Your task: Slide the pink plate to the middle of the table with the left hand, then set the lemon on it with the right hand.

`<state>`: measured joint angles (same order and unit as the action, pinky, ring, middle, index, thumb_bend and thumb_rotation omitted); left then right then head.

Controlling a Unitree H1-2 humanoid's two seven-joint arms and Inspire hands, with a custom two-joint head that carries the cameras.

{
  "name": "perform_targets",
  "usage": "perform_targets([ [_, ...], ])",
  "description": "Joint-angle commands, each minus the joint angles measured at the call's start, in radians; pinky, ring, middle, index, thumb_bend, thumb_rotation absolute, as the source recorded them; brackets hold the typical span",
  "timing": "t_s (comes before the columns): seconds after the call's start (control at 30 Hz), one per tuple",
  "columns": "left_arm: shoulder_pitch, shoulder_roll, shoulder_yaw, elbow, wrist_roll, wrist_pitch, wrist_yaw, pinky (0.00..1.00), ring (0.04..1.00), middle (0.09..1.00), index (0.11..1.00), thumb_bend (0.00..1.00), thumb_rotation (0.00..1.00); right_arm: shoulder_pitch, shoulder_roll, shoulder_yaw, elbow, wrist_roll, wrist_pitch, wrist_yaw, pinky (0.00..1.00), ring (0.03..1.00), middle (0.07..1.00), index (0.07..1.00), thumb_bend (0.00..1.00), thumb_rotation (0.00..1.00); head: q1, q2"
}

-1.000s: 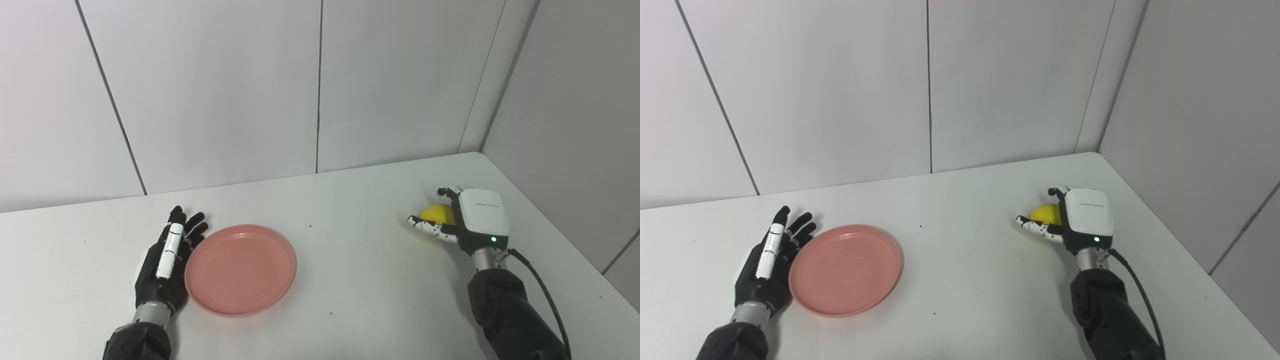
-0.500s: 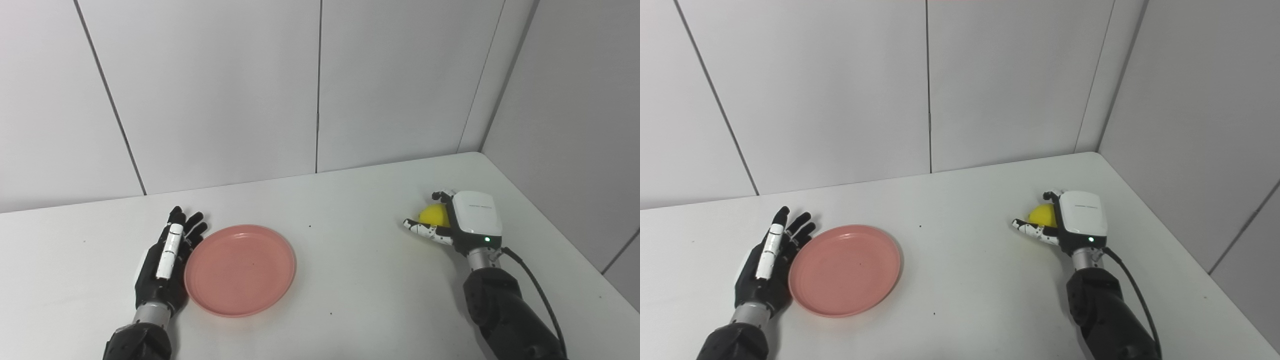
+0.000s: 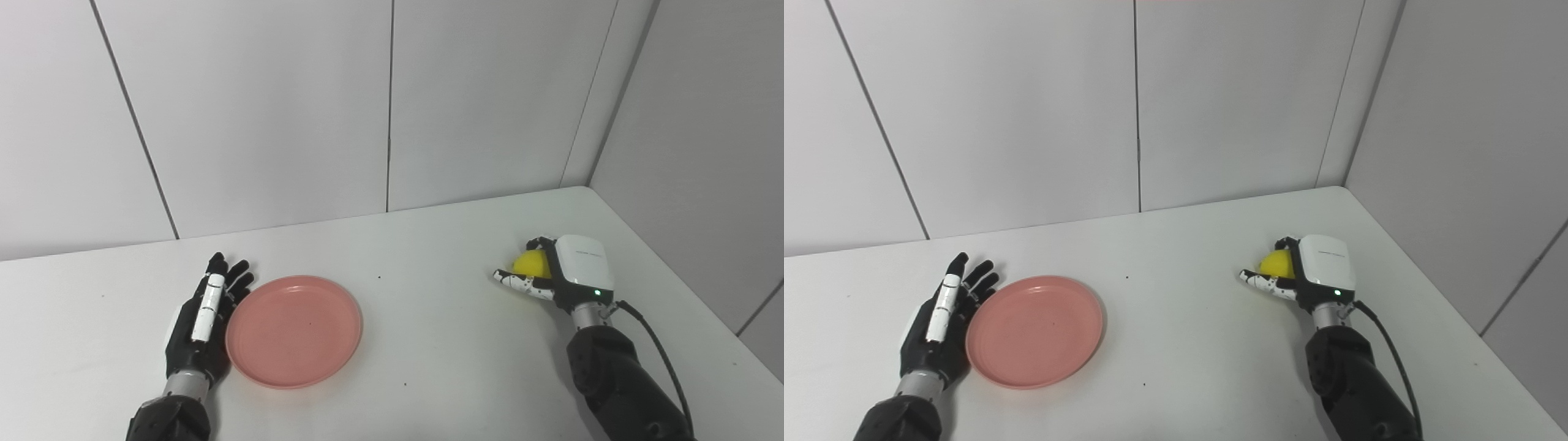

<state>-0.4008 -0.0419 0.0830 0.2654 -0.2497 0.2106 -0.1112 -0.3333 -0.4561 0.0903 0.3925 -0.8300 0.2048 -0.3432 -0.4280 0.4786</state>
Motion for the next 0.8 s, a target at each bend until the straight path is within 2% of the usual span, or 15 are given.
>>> perform_targets([
  [0.0,0.020,-0.001,-0.004,0.020,0.007,0.040,0.014,0.94,0.883,0.874,0.963,0.68,0.68,-0.017,-0.021,0.016,0.012,0.002,0.024,0.025,0.27,0.335,0.398,0.415,0.71,0.76,0.000,0.001],
  [0.07,0.020,0.001,-0.007,0.023,0.013,0.037,0.015,0.94,0.880,0.874,0.961,0.68,0.68,-0.021,-0.027,0.026,0.030,-0.001,0.012,0.018,0.29,0.363,0.407,0.441,0.63,0.70,0.001,0.002],
  [0.17,0.020,0.002,-0.009,0.028,0.016,0.033,0.017,0.93,0.876,0.872,0.959,0.69,0.69,-0.027,-0.030,0.033,0.055,0.003,0.004,-0.002,0.29,0.354,0.392,0.433,0.59,0.61,0.000,0.004],
  [0.33,0.021,-0.002,-0.005,0.022,0.014,0.042,0.022,0.92,0.870,0.869,0.957,0.72,0.67,-0.024,-0.027,0.030,0.057,0.025,0.001,-0.019,0.33,0.413,0.465,0.504,0.59,0.51,0.000,0.004],
  [0.43,0.022,0.001,-0.011,0.025,0.023,0.038,0.024,0.91,0.865,0.866,0.954,0.72,0.69,-0.024,-0.027,0.033,0.064,0.038,0.000,-0.027,0.28,0.357,0.418,0.490,0.60,0.47,0.000,0.004],
  [0.57,0.023,-0.001,-0.010,0.021,0.021,0.043,0.026,0.90,0.860,0.861,0.947,0.74,0.68,-0.026,-0.030,0.039,0.081,0.050,-0.007,-0.041,0.24,0.307,0.368,0.436,0.61,0.46,0.001,0.005],
  [0.63,0.022,-0.001,-0.010,0.022,0.021,0.042,0.026,0.90,0.860,0.858,0.947,0.74,0.68,-0.026,-0.032,0.041,0.083,0.056,-0.007,-0.042,0.26,0.342,0.410,0.473,0.61,0.48,0.001,0.005],
  [0.77,0.023,-0.001,-0.011,0.019,0.020,0.044,0.025,0.91,0.865,0.860,0.952,0.72,0.68,-0.026,-0.036,0.047,0.086,0.067,-0.008,-0.040,0.26,0.333,0.396,0.459,0.61,0.49,0.000,0.006],
])
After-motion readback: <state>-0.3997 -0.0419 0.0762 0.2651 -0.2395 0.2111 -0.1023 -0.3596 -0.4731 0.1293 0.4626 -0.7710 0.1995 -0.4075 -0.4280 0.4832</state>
